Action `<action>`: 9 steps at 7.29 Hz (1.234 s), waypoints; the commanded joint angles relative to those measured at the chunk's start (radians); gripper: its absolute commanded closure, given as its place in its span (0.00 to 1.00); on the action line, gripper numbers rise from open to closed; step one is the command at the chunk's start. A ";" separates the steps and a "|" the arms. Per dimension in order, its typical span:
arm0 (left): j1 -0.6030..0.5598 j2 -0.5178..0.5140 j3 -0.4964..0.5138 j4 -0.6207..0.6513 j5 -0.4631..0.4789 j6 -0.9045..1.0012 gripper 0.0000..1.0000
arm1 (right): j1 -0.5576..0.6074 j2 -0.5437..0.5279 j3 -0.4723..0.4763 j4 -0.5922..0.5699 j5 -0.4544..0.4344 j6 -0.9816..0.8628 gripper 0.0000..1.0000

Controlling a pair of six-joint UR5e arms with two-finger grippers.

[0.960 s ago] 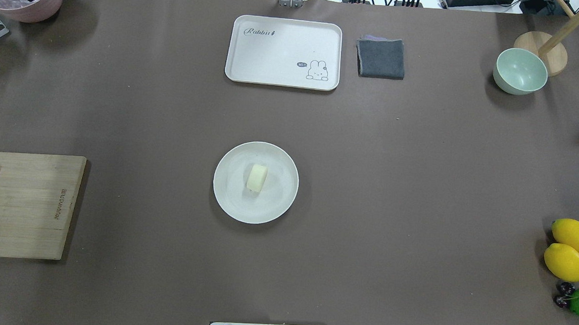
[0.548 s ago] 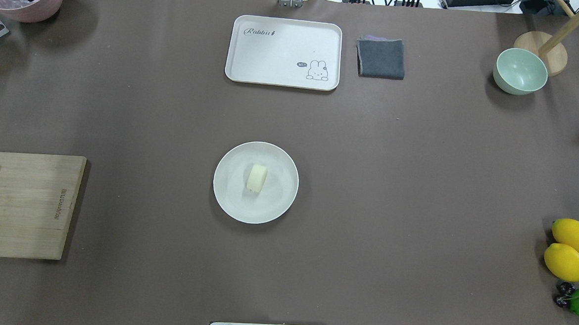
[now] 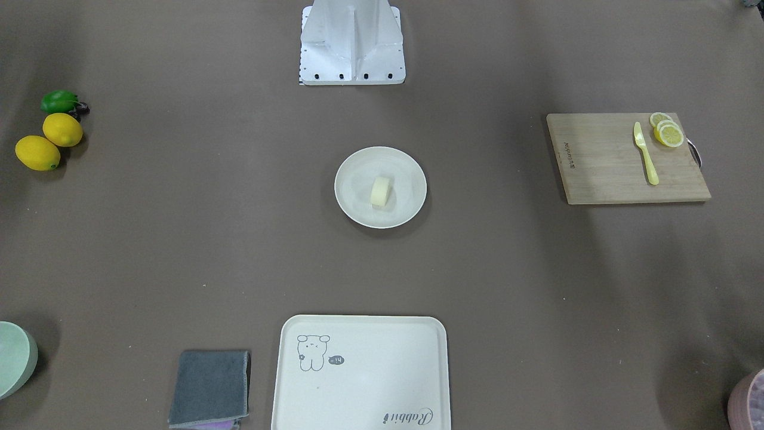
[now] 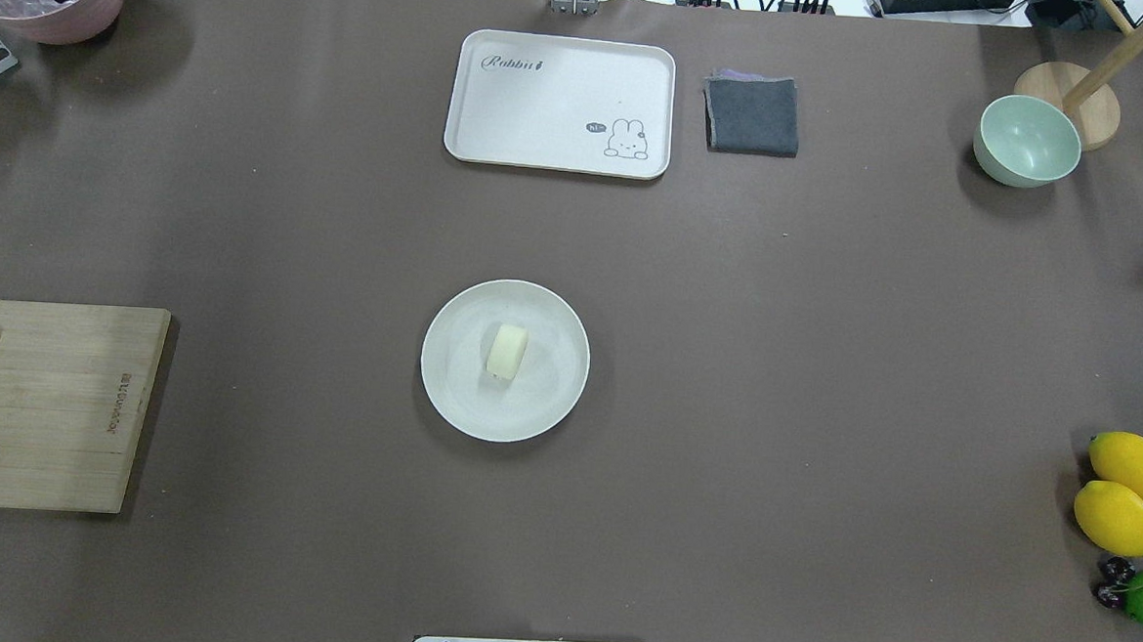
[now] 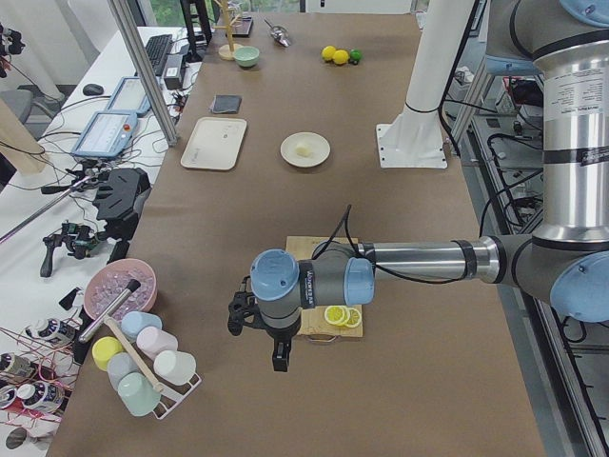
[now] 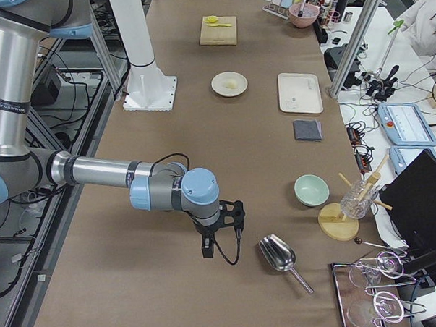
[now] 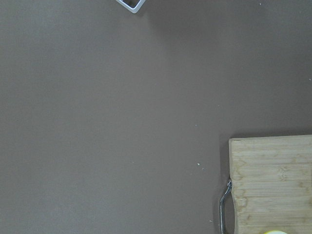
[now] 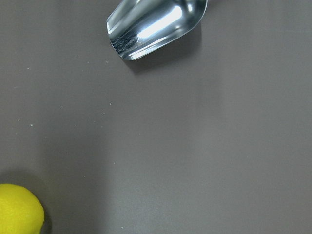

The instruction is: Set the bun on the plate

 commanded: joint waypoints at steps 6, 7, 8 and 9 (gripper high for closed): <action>0.000 -0.001 -0.003 -0.002 0.000 -0.002 0.02 | -0.002 0.000 -0.002 0.000 0.005 0.000 0.00; 0.000 -0.001 -0.003 0.000 0.000 -0.002 0.02 | -0.004 0.000 -0.002 0.000 0.006 0.000 0.00; 0.000 0.001 -0.003 0.000 0.002 -0.002 0.02 | -0.004 -0.002 -0.002 -0.002 0.012 0.000 0.00; 0.000 -0.001 -0.003 0.000 0.000 -0.002 0.02 | -0.004 0.000 -0.006 -0.002 0.020 0.000 0.00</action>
